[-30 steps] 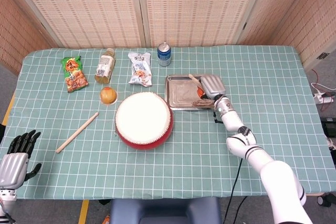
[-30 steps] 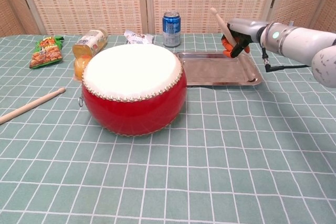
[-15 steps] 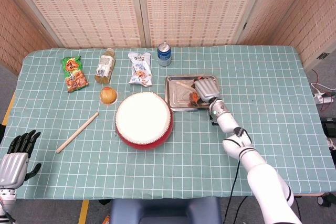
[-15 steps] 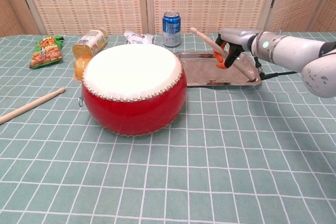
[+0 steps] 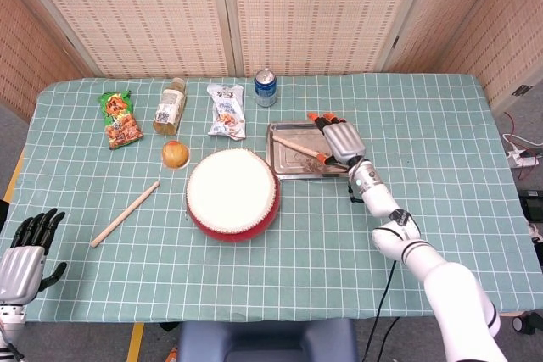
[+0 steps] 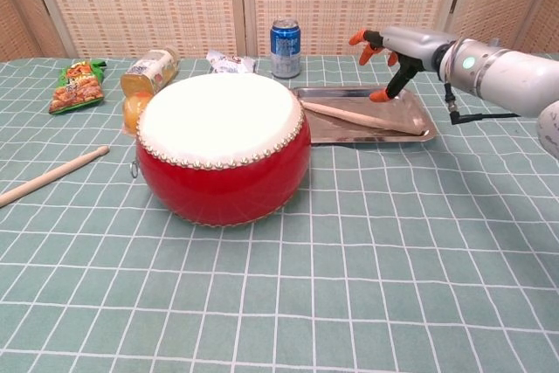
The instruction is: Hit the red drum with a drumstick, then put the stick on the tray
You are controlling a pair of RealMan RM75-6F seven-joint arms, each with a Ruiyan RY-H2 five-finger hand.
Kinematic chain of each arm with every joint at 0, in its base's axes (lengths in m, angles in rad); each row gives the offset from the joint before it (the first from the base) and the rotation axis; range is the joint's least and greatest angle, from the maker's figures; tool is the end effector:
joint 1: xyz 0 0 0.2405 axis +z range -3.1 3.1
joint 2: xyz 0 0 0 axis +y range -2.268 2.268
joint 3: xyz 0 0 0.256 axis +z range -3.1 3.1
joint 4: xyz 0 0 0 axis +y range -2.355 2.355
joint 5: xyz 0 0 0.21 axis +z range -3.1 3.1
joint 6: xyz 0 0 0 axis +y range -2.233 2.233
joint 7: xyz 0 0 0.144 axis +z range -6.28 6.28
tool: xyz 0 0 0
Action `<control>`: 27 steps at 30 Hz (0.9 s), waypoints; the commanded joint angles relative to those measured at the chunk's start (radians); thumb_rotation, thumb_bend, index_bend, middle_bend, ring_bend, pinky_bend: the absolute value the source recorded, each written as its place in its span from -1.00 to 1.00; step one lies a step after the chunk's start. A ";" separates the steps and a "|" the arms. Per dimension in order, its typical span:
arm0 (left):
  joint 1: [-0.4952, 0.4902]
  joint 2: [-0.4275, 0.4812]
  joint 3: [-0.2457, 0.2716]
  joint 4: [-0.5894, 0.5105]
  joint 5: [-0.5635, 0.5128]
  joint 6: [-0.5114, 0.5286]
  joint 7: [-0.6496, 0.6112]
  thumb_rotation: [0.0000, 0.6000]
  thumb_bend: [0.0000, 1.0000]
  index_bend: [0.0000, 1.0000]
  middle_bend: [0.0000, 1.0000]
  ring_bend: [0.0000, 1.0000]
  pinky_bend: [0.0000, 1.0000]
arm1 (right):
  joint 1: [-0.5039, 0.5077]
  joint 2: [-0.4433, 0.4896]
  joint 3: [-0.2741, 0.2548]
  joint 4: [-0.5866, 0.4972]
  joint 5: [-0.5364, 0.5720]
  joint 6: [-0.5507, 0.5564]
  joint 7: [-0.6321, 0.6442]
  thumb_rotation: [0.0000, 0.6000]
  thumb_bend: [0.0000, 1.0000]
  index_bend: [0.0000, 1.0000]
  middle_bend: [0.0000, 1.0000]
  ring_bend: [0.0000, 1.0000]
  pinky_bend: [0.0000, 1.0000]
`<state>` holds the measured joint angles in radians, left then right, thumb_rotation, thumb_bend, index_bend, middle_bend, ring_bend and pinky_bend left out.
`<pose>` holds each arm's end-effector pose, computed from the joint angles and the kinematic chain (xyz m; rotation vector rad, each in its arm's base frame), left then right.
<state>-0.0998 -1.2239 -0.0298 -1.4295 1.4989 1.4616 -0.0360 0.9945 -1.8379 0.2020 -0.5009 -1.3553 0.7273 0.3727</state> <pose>-0.3376 0.1839 0.1371 -1.4164 -0.8945 -0.8575 -0.1704 -0.4799 -0.0122 1.7440 -0.9393 0.9635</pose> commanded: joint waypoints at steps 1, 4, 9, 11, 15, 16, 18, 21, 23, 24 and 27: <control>-0.003 -0.001 -0.003 0.002 0.002 0.002 -0.002 1.00 -0.52 -1.00 -0.98 -1.00 -0.96 | -0.097 0.116 -0.003 -0.201 -0.009 0.176 -0.149 1.00 -0.46 -0.57 -0.60 -0.61 -0.38; -0.007 -0.002 -0.007 0.004 0.004 0.003 -0.006 1.00 -0.52 -1.00 -0.98 -1.00 -0.96 | -0.194 0.234 -0.015 -0.422 -0.002 0.308 -0.334 1.00 -0.46 -0.49 -0.58 -0.58 -0.34; -0.016 -0.004 -0.016 0.004 0.003 0.003 -0.007 1.00 -0.52 -1.00 -0.98 -1.00 -0.96 | -0.370 0.438 -0.049 -0.816 0.030 0.496 -0.560 1.00 -0.46 -0.44 -0.56 -0.56 -0.33; -0.020 -0.005 -0.020 0.002 0.004 0.002 -0.004 1.00 -0.52 -1.00 -0.98 -1.00 -0.96 | -0.434 0.499 -0.072 -0.921 0.024 0.562 -0.584 1.00 -0.46 -0.46 -0.56 -0.57 -0.33; -0.028 -0.003 -0.027 -0.006 0.007 0.003 0.003 1.00 -0.52 -1.00 -0.98 -1.00 -0.96 | -0.539 0.567 -0.119 -1.007 -0.014 0.674 -0.571 1.00 -0.46 -0.52 -0.56 -0.63 -0.35; -0.029 -0.003 -0.028 -0.009 0.006 0.004 0.005 1.00 -0.52 -1.00 -0.98 -1.00 -0.96 | -0.562 0.575 -0.128 -1.015 -0.023 0.698 -0.565 1.00 -0.46 -0.56 -0.56 -0.67 -0.37; -0.032 0.000 -0.032 -0.016 0.005 0.005 0.010 1.00 -0.52 -1.00 -0.98 -1.00 -0.96 | -0.612 0.590 -0.148 -1.032 -0.041 0.751 -0.543 1.00 -0.46 -0.65 -0.56 -0.73 -0.44; -0.033 0.001 -0.033 -0.020 0.005 0.006 0.012 1.00 -0.51 -1.00 -0.98 -1.00 -0.96 | -0.636 0.596 -0.157 -1.040 -0.051 0.774 -0.528 1.00 -0.46 -0.73 -0.58 -0.78 -0.50; -0.034 0.002 -0.034 -0.023 0.005 0.007 0.015 1.00 -0.52 -1.00 -0.98 -1.00 -0.96 | -0.660 0.602 -0.166 -1.047 -0.057 0.795 -0.511 1.00 -0.46 -0.82 -0.62 -0.86 -0.58; -0.036 0.004 -0.036 -0.028 0.007 0.009 0.018 1.00 -0.52 -1.00 -0.98 -1.00 -0.96 | -0.696 0.612 -0.183 -1.059 -0.061 0.822 -0.490 1.00 -0.46 -0.86 -0.65 -0.89 -0.61; -0.038 0.010 -0.037 -0.041 0.012 0.013 0.028 1.00 -0.52 -1.00 -0.98 -1.00 -0.96 | -0.777 0.657 -0.239 -1.117 -0.089 0.871 -0.438 1.00 -0.46 -0.96 -0.73 -0.97 -0.72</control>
<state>-0.1371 -1.2155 -0.0664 -1.4693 1.5097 1.4735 -0.0090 0.2841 -1.2176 0.0088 -1.5716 -1.4187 1.5519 -0.1105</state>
